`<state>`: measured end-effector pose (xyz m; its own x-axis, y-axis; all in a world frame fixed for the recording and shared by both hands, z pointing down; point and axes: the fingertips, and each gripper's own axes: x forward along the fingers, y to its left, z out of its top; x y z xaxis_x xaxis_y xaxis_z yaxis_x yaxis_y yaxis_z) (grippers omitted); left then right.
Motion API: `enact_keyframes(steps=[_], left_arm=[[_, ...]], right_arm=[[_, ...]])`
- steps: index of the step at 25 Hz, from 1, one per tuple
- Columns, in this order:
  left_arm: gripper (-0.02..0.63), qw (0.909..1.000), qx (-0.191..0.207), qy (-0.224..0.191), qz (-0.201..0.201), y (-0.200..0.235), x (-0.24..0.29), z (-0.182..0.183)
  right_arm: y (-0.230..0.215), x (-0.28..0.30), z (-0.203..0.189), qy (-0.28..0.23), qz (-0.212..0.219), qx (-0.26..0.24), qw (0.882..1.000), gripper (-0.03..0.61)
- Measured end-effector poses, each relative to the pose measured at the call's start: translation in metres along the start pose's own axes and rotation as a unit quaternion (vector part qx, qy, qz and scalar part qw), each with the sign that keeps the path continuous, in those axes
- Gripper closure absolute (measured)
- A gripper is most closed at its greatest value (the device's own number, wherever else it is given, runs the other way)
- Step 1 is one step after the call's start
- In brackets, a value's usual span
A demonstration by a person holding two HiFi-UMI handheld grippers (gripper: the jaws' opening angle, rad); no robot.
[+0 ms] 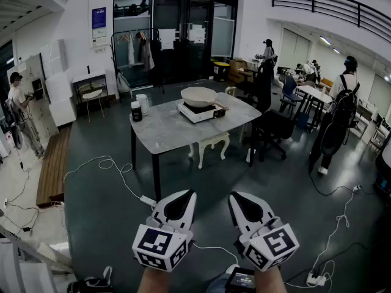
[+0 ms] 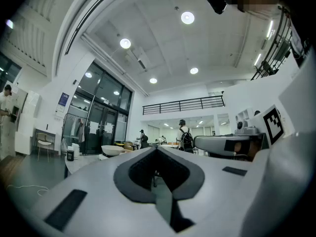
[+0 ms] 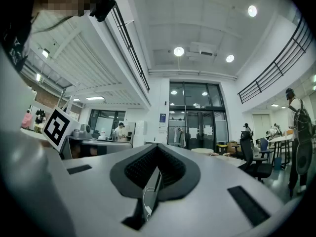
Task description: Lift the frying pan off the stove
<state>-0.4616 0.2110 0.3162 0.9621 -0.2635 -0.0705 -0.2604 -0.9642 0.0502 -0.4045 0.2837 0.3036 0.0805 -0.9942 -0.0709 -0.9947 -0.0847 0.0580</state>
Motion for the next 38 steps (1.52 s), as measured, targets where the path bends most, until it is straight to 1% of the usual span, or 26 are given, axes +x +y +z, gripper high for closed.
enact_keyframes(steps=[6,9,12,19,27,31,33,38], left_arm=[[0.603,0.9999,-0.012,0.005,0.003,0.005,0.029,-0.007],[0.603,0.9998,-0.014,0.013,0.006,0.010,0.051,-0.013],[0.603,0.9996,-0.011,0.021,0.014,0.017,0.078,-0.018],[0.603,0.9990,-0.007,0.029,0.033,0.031,0.158,-0.024],[0.603,0.9973,-0.016,0.014,0.070,0.043,0.248,-0.031],[0.603,0.9970,-0.004,0.024,0.073,0.040,0.277,-0.036],[0.602,0.9970,0.001,0.029,0.072,0.041,0.287,-0.036],[0.603,0.9967,0.002,0.033,0.075,0.048,0.313,-0.037]], right_arm=[[-0.027,0.010,-0.007,0.004,-0.003,0.011,1.000,0.554],[-0.051,0.020,-0.014,0.005,-0.010,0.023,1.000,0.554],[-0.080,0.035,-0.018,-0.005,-0.015,0.042,0.999,0.554],[-0.148,0.082,-0.019,-0.008,0.021,0.043,0.999,0.554],[-0.224,0.125,-0.034,0.006,0.067,0.041,0.997,0.554],[-0.251,0.141,-0.043,0.016,0.084,0.044,0.995,0.554],[-0.261,0.147,-0.043,0.014,0.085,0.048,0.995,0.554],[-0.282,0.156,-0.048,0.010,0.087,0.057,0.995,0.554]])
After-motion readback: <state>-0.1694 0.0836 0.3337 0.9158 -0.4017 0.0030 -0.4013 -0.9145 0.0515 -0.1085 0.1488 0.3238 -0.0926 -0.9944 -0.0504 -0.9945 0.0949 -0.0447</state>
